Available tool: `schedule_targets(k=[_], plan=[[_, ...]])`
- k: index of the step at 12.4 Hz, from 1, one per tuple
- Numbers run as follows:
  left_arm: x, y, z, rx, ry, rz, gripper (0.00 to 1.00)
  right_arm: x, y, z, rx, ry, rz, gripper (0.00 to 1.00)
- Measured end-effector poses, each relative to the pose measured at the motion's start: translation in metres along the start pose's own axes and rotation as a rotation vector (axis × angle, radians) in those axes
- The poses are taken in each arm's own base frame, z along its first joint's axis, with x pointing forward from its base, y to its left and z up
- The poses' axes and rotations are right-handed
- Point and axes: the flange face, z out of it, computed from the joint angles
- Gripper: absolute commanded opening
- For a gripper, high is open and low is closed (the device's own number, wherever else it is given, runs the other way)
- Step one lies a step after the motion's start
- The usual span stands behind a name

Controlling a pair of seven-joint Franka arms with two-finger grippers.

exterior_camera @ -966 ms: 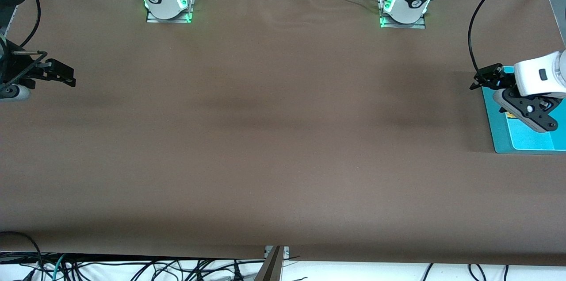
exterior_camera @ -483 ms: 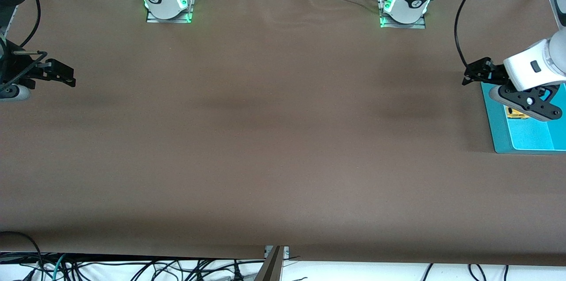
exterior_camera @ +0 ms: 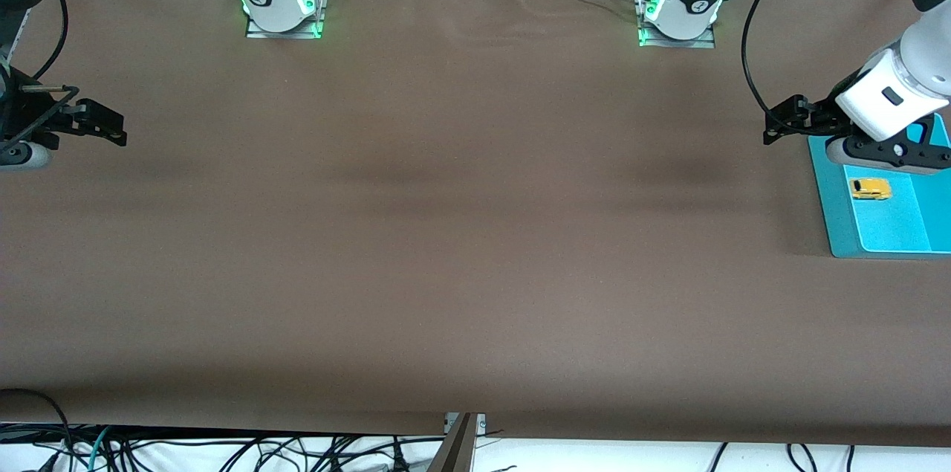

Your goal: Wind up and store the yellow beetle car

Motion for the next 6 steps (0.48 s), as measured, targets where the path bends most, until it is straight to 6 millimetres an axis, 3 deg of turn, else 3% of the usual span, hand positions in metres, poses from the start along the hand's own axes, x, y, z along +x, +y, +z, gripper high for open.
schedule_targets(k=[6], plan=[[-0.011, 0.012, -0.007, 0.006, 0.019, -0.083, 1.00, 0.000, 0.001, 0.000, 0.000, 0.000, 0.002, 1.00]])
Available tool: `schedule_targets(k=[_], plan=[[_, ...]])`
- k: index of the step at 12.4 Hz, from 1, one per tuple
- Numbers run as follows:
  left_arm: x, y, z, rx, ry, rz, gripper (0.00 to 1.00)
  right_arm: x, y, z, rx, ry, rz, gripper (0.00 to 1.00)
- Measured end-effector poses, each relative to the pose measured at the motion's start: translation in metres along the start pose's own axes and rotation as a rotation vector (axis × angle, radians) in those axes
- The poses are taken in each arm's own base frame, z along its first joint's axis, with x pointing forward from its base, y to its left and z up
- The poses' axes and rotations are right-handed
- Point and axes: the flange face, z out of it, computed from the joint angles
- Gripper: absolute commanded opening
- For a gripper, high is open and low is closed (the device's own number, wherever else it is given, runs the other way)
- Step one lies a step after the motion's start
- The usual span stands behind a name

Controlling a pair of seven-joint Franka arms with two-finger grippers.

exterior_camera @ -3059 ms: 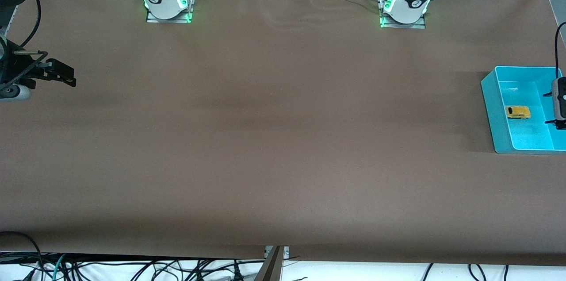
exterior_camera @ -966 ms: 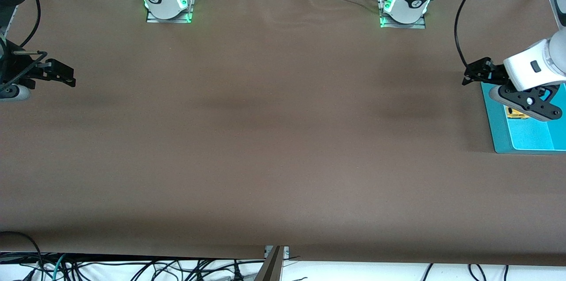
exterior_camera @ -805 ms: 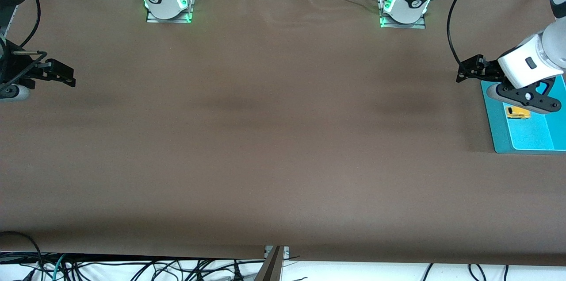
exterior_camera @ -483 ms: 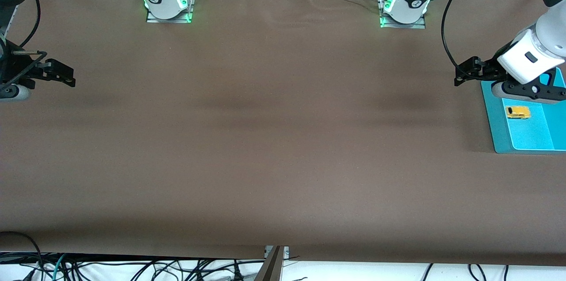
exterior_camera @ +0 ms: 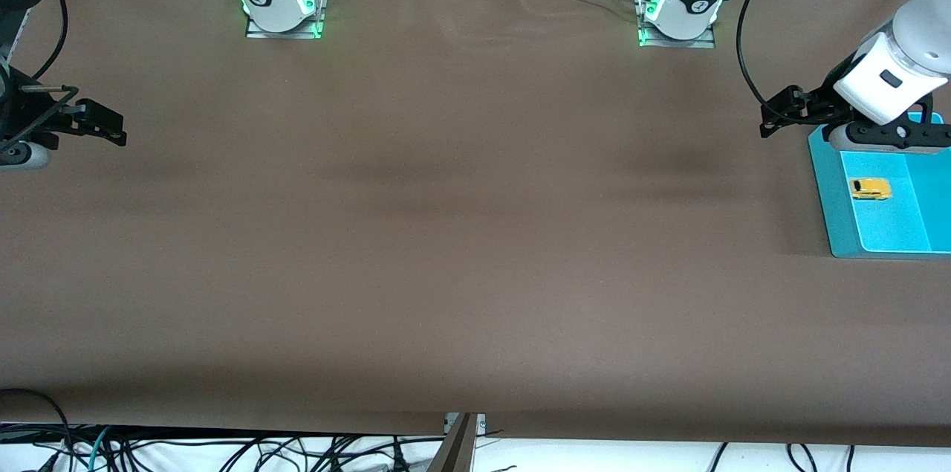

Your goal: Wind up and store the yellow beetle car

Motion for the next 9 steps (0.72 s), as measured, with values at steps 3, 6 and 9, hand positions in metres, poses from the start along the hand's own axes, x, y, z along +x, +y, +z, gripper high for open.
schedule_targets(k=[3, 6, 9], plan=[[0.000, -0.003, 0.001, 0.000, -0.003, -0.007, 1.00, 0.000, 0.000, 0.000, 0.000, 0.000, 0.001, 1.00], [0.000, -0.011, 0.002, -0.001, -0.004, -0.021, 1.00, 0.000, 0.000, 0.000, 0.000, 0.000, 0.001, 1.00], [0.000, -0.012, 0.002, -0.001, -0.004, -0.024, 1.00, 0.000, 0.000, 0.000, 0.000, -0.001, 0.001, 1.00]])
